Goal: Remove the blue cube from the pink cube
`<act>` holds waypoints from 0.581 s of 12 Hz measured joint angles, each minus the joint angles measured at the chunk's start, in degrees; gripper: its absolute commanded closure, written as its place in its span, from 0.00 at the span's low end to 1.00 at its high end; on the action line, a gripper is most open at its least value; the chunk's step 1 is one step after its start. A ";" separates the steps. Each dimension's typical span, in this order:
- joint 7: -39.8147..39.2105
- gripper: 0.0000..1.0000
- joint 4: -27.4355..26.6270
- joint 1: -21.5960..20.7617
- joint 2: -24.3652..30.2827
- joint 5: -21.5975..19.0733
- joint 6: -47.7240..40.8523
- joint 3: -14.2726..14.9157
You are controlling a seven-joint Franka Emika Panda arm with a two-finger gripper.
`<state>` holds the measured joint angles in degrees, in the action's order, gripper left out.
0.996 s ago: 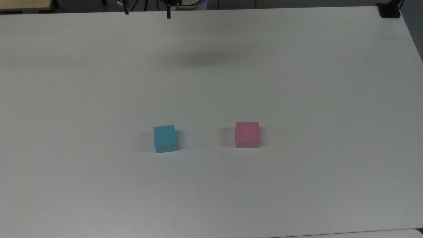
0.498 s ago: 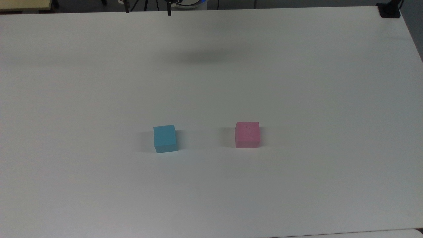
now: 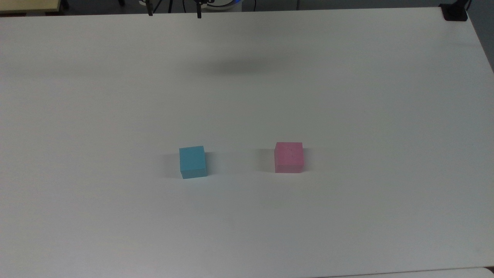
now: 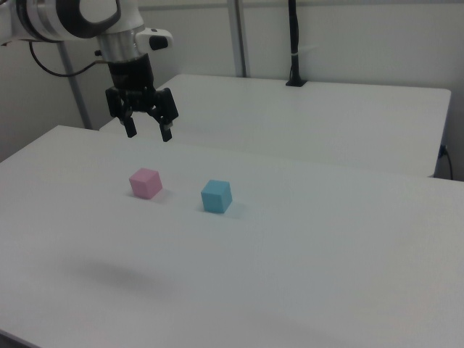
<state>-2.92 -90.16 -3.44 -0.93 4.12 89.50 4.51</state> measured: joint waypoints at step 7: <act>-0.02 0.00 0.25 0.01 -0.38 -0.24 0.87 0.00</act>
<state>-2.94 -89.91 -3.43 -1.31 3.88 90.36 4.51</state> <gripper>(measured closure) 0.000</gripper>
